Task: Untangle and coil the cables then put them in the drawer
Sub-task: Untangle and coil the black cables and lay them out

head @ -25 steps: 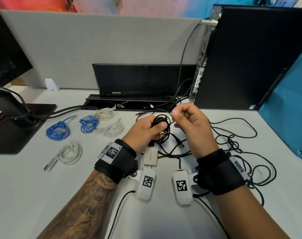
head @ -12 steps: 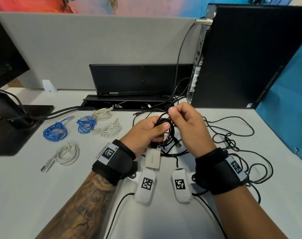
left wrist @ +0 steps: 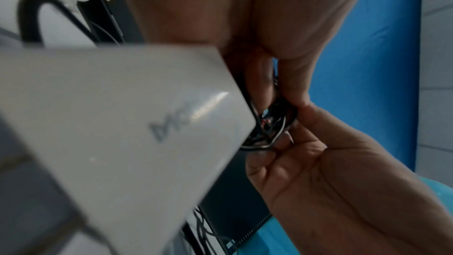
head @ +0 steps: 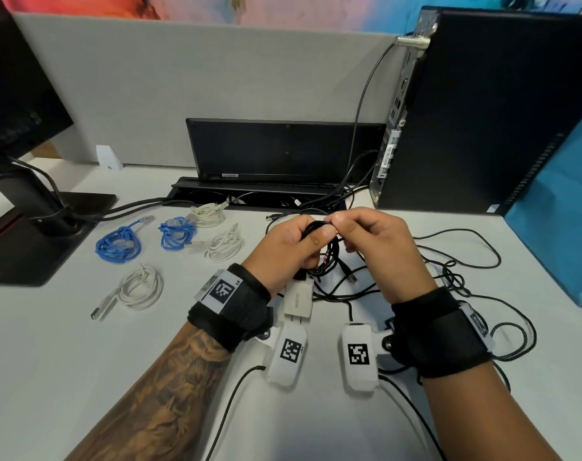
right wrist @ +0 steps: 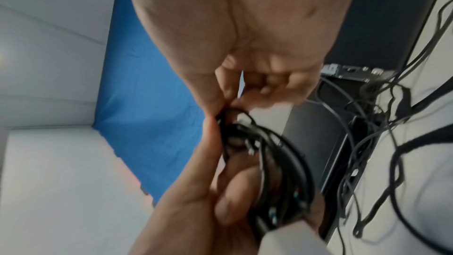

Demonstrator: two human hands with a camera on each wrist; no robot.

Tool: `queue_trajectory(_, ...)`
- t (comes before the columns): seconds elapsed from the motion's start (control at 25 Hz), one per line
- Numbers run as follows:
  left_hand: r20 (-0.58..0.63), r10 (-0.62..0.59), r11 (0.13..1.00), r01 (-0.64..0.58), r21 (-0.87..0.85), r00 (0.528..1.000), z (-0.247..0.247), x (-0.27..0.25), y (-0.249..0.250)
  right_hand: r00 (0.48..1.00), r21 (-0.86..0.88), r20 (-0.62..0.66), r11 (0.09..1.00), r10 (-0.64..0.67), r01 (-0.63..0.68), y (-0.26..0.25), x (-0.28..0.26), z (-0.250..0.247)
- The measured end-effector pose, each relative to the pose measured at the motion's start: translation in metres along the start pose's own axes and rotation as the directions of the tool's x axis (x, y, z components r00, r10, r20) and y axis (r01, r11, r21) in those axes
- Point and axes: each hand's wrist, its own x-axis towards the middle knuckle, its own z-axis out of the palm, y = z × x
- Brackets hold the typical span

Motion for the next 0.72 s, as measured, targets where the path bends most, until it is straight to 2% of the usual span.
queue_trajectory(0.08, 0.019, -0.046, 0.998, 0.046, -0.031, 0.999, 0.002, 0.000, 0.001, 0.990, 0.065, -0.139, 0.998, 0.008, 0.001, 0.000, 0.003, -0.001)
queue_trajectory(0.16, 0.038, -0.091, 0.996, 0.092, -0.022, 0.995, 0.005, -0.001, 0.002, 0.962, 0.215, -0.267, 0.977, 0.061, -0.002, 0.000, 0.007, -0.007)
queue_trajectory(0.24, 0.035, -0.059, 0.997, 0.058, 0.045, 0.998, 0.007, 0.000, 0.001, 0.964, 0.300, -0.247, 0.954, 0.101, -0.023, 0.001, 0.009, -0.007)
queue_trajectory(0.32, 0.011, -0.032, 0.997, 0.031, 0.072, 0.999, 0.009, 0.000, 0.000, 0.983, 0.260, -0.148, 0.963, 0.111, -0.070, 0.003, 0.007, -0.005)
queue_trajectory(0.36, 0.010, -0.033, 0.997, 0.032, 0.065, 0.999, 0.009, 0.001, -0.001, 0.985, 0.217, -0.142, 0.974, 0.099, -0.067, 0.003, 0.006, -0.004)
queue_trajectory(0.52, 0.089, -0.059, 0.998, 0.061, -0.023, 0.994, 0.009, 0.001, 0.002, 0.933, 0.150, -0.360, 0.988, 0.016, 0.041, -0.001, 0.008, -0.010)
queue_trajectory(0.6, 0.087, -0.034, 0.999, 0.033, 0.012, 0.996, 0.012, 0.002, 0.004, 0.921, 0.221, -0.386, 0.974, 0.046, 0.044, -0.001, 0.010, -0.013)
queue_trajectory(0.72, 0.012, 0.019, 0.999, -0.019, -0.032, 1.000, 0.008, 0.001, 0.008, 0.962, 0.415, -0.232, 0.909, 0.141, -0.034, 0.004, 0.012, -0.019)
